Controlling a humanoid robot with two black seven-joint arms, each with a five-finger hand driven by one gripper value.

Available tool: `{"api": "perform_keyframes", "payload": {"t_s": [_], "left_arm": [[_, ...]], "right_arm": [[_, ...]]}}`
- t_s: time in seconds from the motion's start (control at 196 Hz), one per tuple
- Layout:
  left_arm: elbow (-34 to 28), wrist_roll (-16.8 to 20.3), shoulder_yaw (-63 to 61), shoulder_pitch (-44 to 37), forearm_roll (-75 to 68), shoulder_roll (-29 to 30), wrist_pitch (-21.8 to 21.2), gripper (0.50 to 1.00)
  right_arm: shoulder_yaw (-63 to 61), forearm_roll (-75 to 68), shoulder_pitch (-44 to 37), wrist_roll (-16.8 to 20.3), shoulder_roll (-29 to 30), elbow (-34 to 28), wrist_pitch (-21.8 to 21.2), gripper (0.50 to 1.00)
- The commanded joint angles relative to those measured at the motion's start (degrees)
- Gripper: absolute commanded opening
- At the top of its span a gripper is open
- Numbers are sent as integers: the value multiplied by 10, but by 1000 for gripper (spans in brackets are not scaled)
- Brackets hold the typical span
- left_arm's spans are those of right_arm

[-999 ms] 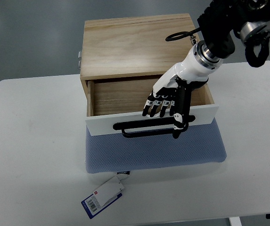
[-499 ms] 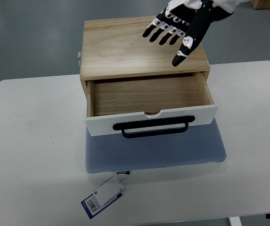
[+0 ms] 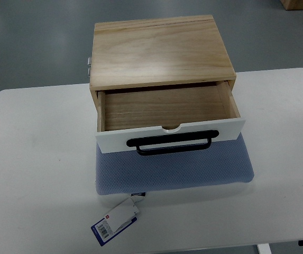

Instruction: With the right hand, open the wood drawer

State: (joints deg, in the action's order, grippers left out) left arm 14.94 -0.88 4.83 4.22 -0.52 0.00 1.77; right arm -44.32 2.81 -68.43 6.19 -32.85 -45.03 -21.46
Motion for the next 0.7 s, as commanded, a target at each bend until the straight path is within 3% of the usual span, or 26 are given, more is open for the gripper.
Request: {"api": "perform_keyframes", "payload": {"t_s": [0.0, 0.326, 0.693], "left_arm": [[0, 0, 0, 0, 0, 0, 0, 1000], [0, 0, 0, 0, 0, 0, -1, 1000], [1, -1, 0, -1, 0, 0, -1, 1000]], "right_arm": [[-114, 0, 65, -21, 67, 81, 2, 944], [-333, -1, 151, -22, 208, 159, -2, 946], [-351, -1, 180, -43, 227, 166, -8, 946]]}}
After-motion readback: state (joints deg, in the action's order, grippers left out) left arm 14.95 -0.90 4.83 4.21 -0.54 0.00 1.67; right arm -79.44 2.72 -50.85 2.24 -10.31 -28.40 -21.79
